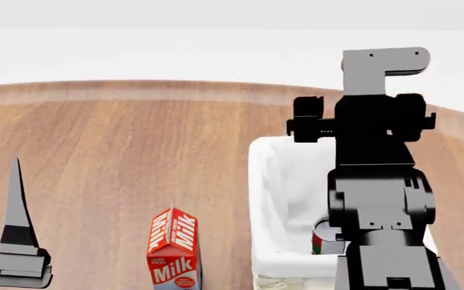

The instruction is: Pick up the alphabet soup and the tomato sauce, and put them in the basket.

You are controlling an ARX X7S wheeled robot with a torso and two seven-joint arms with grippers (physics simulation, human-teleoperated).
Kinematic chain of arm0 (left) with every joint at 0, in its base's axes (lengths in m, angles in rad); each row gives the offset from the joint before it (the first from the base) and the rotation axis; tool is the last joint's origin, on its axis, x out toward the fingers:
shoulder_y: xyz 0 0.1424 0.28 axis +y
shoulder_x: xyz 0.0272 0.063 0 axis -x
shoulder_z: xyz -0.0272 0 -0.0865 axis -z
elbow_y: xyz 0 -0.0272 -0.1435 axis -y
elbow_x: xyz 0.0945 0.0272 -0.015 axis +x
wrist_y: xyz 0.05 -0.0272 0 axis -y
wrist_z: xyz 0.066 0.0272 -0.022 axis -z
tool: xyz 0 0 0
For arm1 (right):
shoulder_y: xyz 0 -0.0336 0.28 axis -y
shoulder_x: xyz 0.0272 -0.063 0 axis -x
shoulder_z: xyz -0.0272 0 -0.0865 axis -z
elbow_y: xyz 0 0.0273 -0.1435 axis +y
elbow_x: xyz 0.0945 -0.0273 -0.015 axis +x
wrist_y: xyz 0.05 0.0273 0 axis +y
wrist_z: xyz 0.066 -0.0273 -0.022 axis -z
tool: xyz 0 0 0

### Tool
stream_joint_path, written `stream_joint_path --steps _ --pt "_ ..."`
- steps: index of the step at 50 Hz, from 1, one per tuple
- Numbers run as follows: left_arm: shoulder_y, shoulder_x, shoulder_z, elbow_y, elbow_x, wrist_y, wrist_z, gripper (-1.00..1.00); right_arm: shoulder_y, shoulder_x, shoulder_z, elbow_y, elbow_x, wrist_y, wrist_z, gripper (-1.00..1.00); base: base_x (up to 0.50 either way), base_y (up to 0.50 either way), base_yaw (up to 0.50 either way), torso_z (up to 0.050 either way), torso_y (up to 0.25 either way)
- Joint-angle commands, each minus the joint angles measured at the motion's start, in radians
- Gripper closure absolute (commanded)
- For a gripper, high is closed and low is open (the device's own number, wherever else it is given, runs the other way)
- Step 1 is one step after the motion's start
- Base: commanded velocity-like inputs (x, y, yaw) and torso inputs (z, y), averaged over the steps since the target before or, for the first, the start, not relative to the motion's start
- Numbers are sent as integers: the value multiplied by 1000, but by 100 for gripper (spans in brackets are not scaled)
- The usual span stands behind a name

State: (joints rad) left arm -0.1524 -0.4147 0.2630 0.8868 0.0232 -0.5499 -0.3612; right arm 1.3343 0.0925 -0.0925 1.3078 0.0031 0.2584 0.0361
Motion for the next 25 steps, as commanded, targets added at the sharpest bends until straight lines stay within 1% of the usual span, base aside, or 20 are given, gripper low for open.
stream_joint_path --steps 1,19,21,25 --pt "-8 -1 4 6 0 -13 0 -100 7 2 8 0 7 -163 22 -100 0 0 0 0 0" --pt "-10 -2 9 6 2 -12 -5 -100 4 -4 12 -5 11 -406 0 -100 0 0 0 0 0" --pt "-11 -2 9 6 2 -12 -6 -100 -10 -5 -11 -4 -13 -438 9 -100 0 0 0 0 0" --pt "-9 -3 10 7 1 -9 -7 -100 -32 -2 -1 -78 -4 -484 26 -100 0 0 0 0 0"
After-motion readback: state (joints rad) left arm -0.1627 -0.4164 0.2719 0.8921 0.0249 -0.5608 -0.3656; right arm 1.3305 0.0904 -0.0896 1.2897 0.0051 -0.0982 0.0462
